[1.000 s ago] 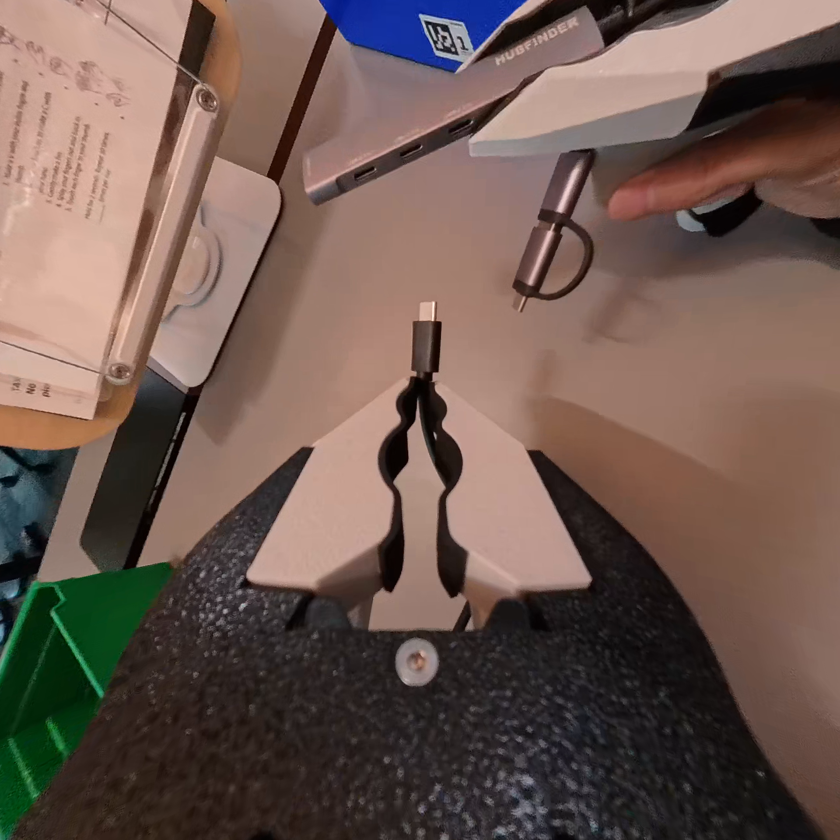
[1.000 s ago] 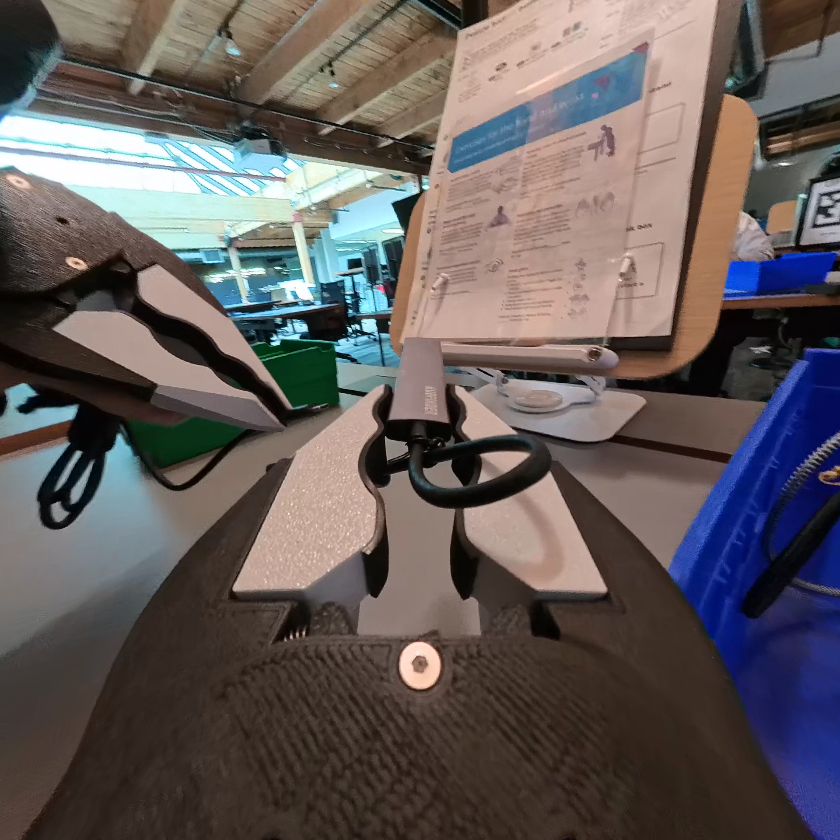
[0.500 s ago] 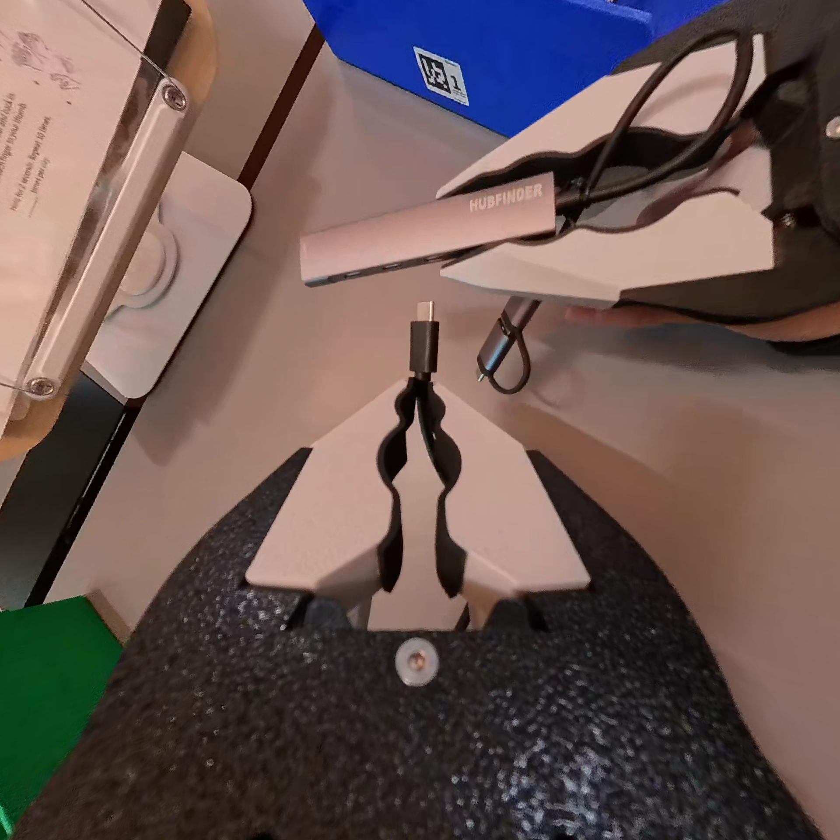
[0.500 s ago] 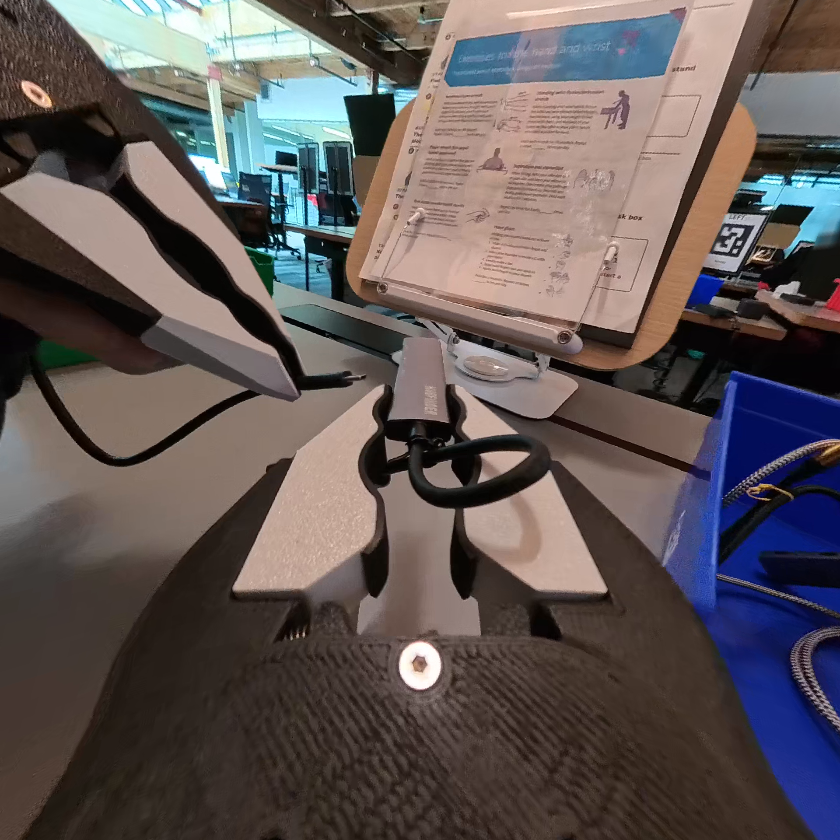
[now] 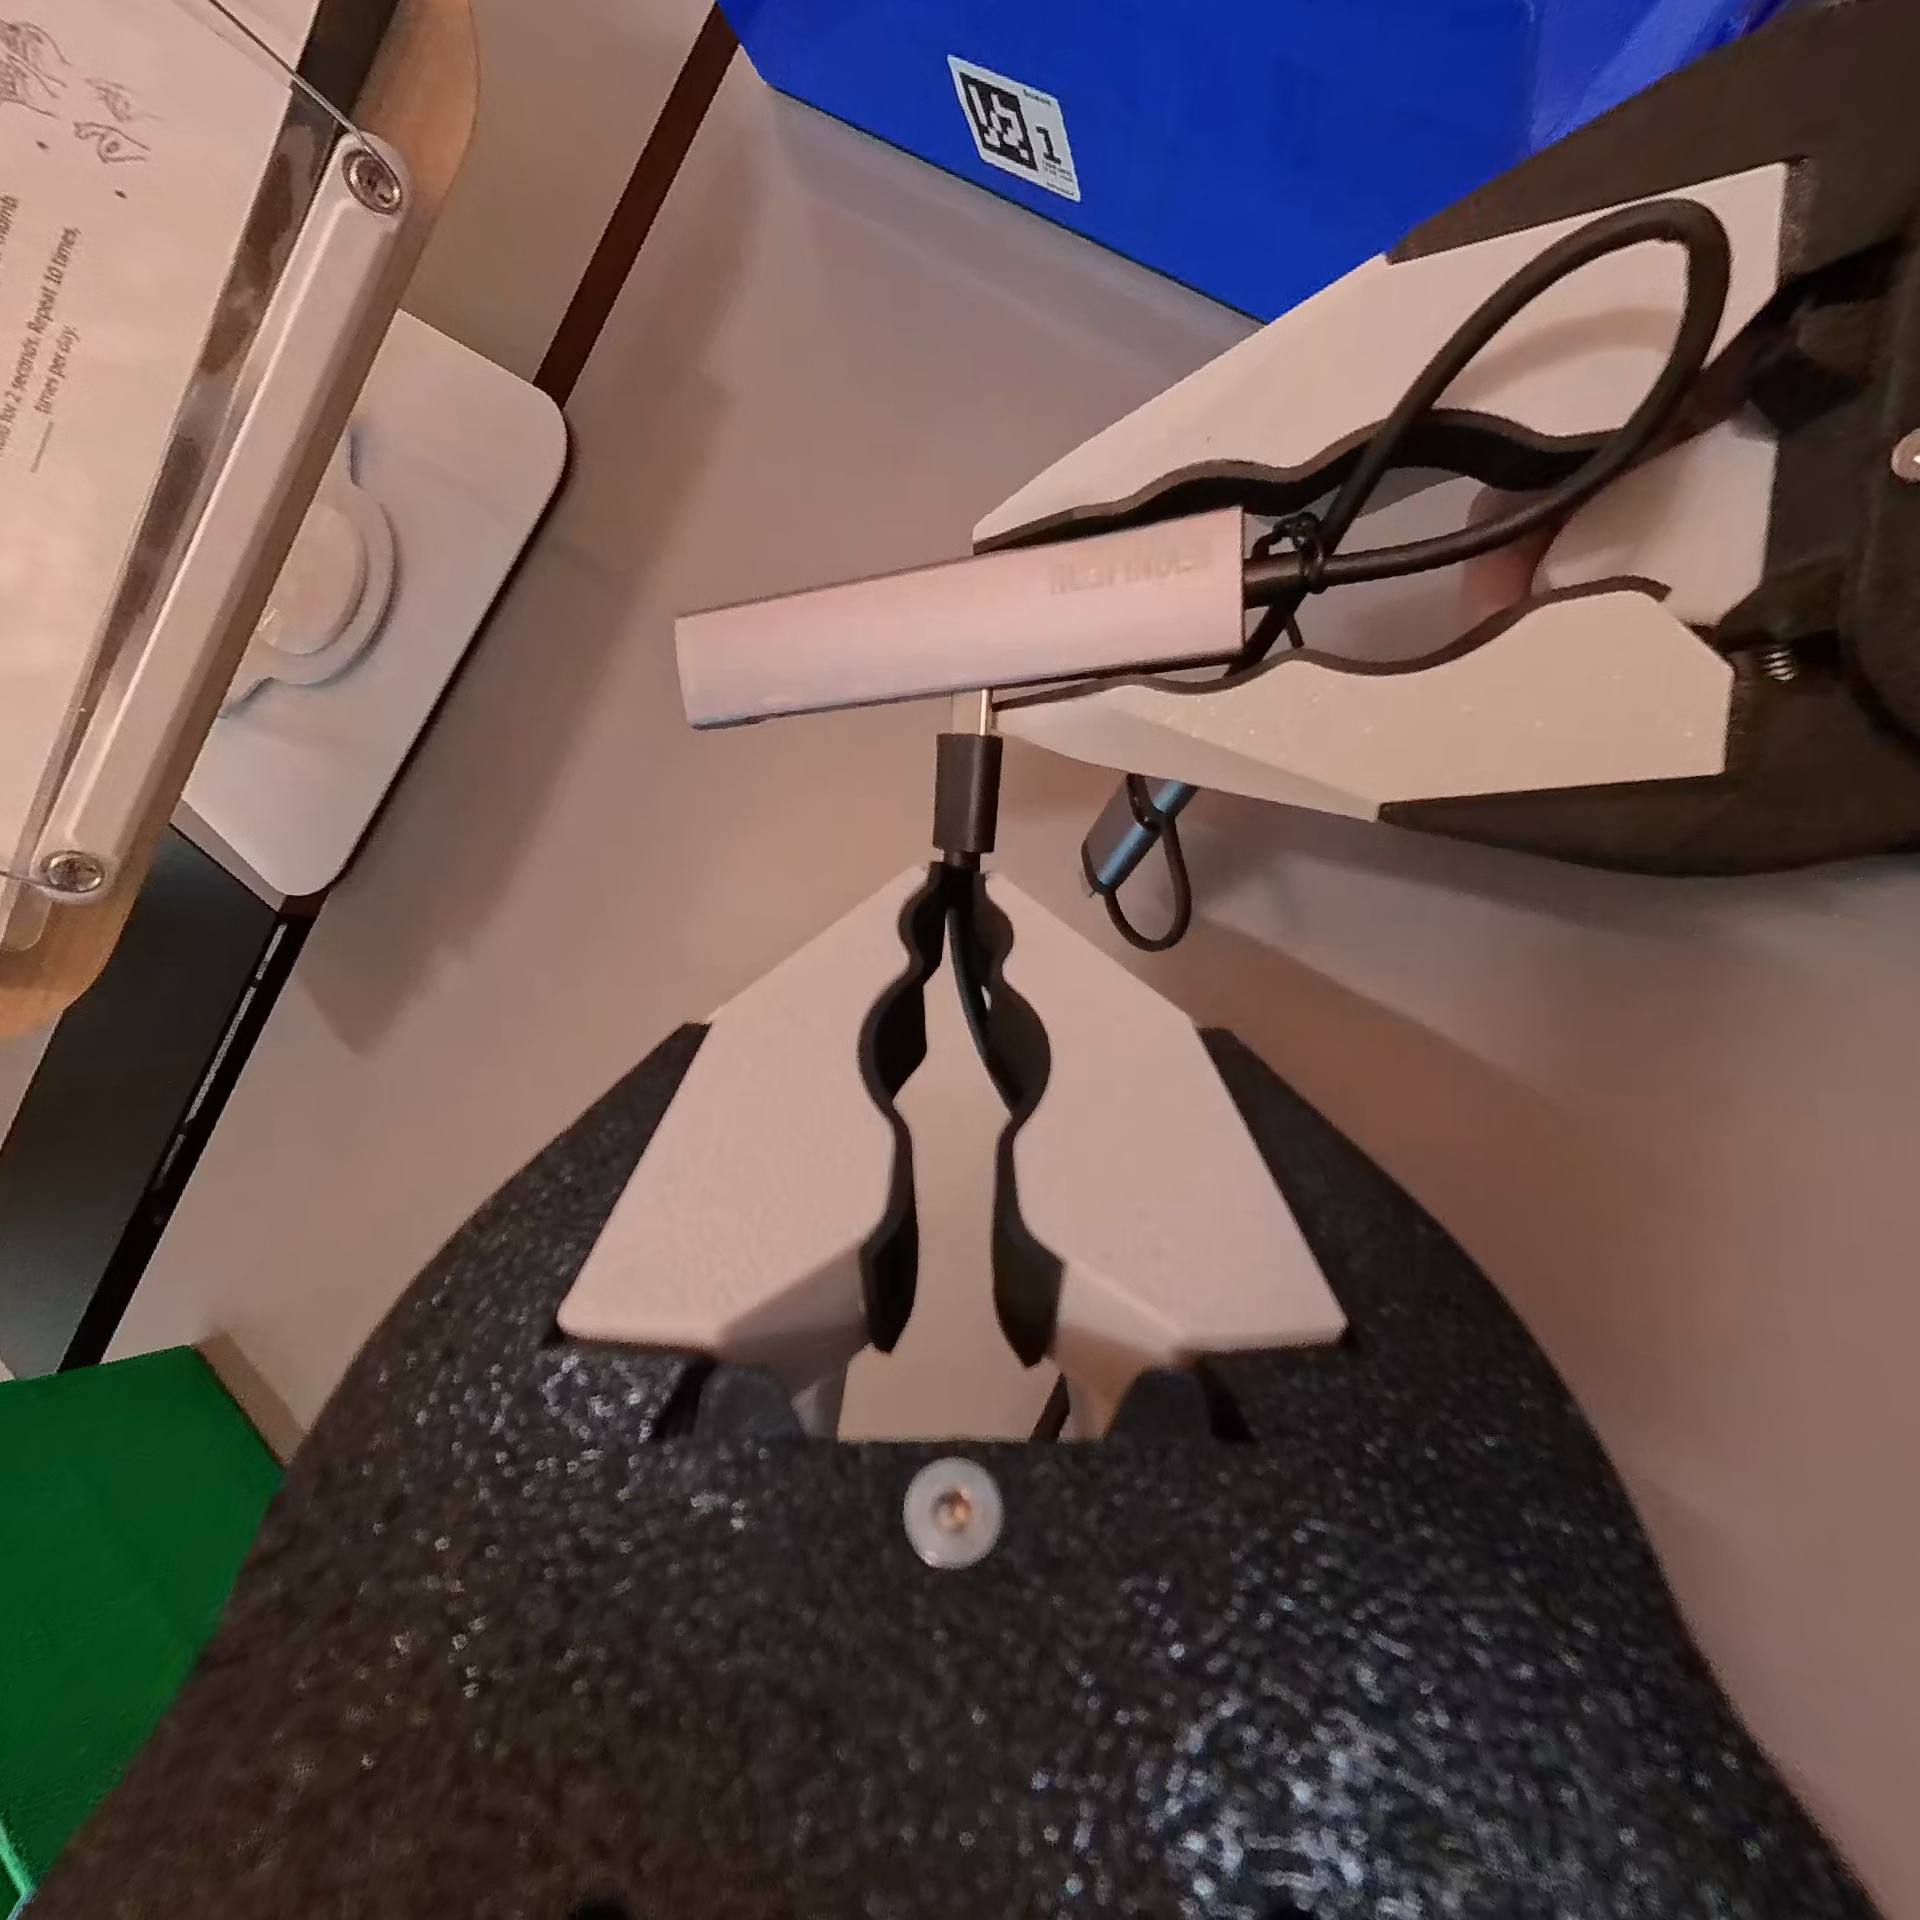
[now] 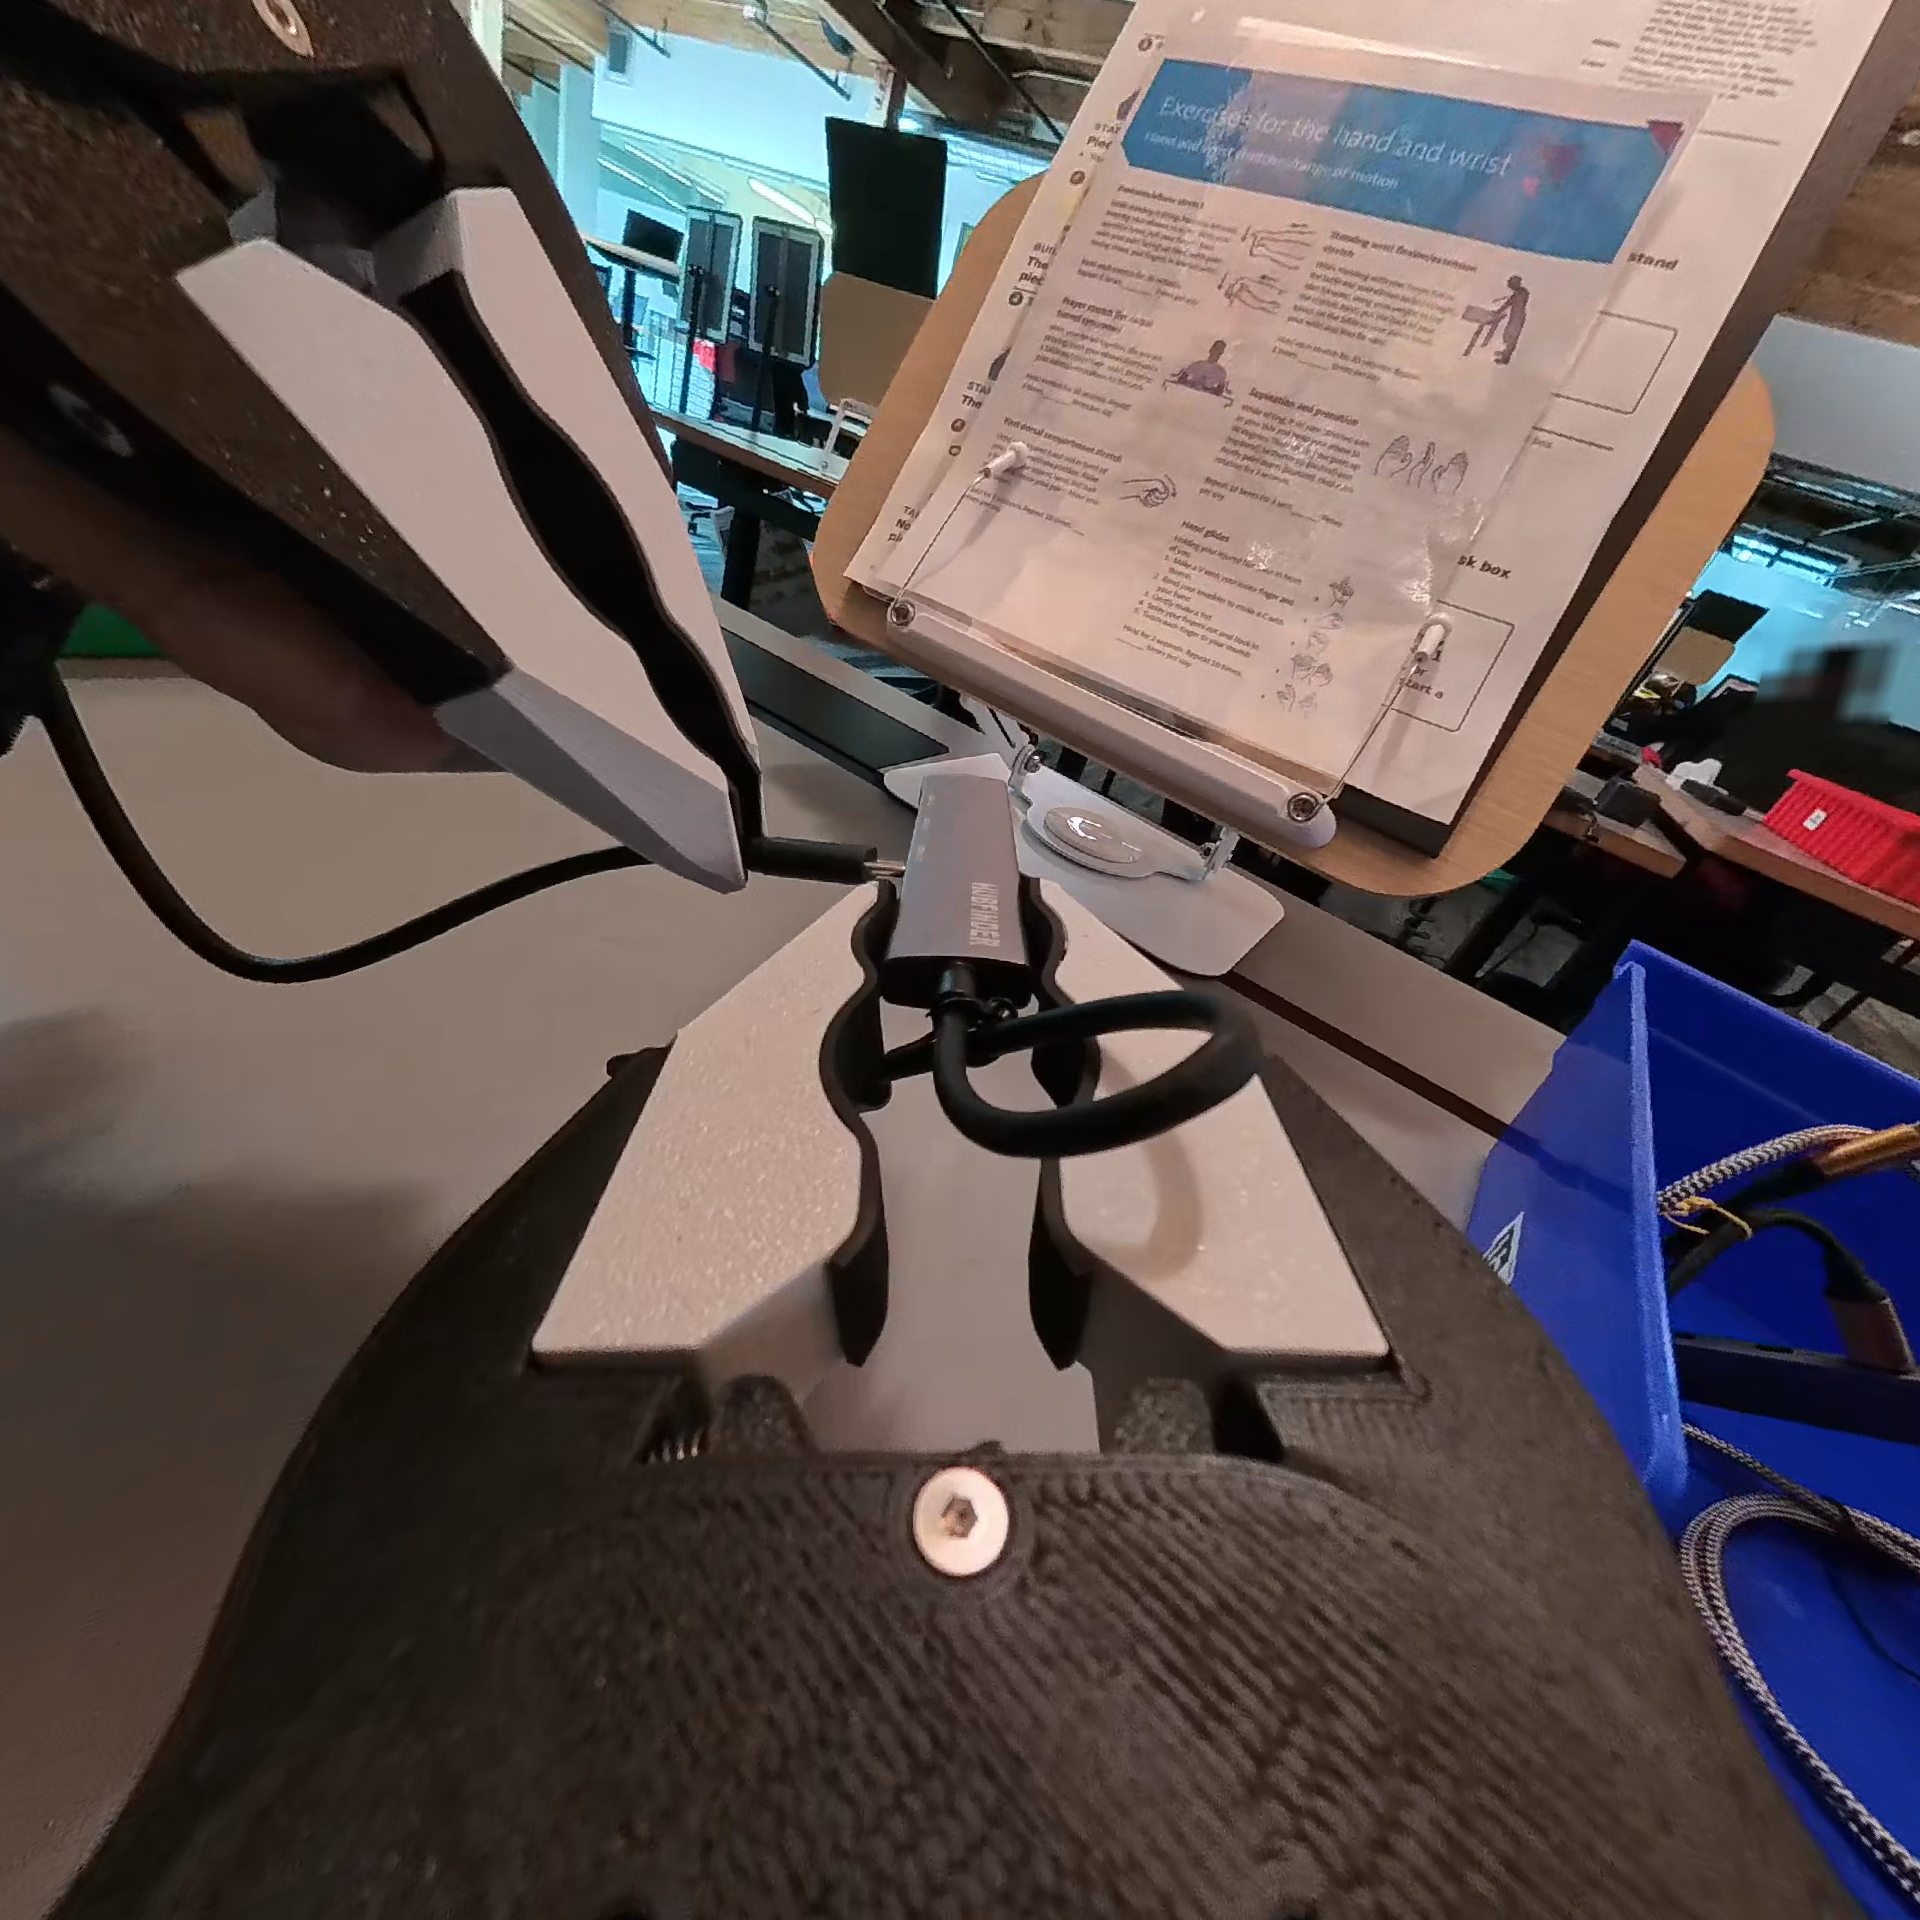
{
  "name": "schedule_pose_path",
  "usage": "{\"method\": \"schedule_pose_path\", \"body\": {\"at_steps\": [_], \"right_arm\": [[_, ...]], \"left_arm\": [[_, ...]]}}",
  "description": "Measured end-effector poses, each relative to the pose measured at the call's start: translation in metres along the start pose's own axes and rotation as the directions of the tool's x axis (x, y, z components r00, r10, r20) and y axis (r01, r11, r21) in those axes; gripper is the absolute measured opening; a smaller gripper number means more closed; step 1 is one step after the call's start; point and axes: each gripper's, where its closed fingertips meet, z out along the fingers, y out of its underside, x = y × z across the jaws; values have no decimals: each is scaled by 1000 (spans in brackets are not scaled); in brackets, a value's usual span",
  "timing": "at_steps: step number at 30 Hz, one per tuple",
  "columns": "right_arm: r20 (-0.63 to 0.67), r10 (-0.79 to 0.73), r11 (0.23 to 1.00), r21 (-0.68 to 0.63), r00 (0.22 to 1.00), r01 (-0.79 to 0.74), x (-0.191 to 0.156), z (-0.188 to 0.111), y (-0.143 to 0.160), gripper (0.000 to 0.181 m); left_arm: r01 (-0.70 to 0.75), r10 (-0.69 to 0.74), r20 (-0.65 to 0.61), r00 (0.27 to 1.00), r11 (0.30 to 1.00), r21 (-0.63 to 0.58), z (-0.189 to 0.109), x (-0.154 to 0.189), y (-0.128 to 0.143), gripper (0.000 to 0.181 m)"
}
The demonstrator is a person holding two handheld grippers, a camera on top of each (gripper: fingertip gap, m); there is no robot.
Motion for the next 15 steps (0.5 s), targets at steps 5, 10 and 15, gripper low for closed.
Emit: {"method": "schedule_pose_path", "body": {"at_steps": [5,10,15], "right_arm": [[-8,-34,999,-10,999,34,-1,1,1,23],[7,-9,1000,-9,1000,9,-2,1,2,23],[7,19,1000,-11,1000,-19,1,1,3,23]], "left_arm": [[-14,14,29,999,1000,-17,1,-2,1,1],[-5,5,18,1000,1000,-15,1,-3,3,1],[0,2,66,998,999,-40,1,-14,9,1]]}}
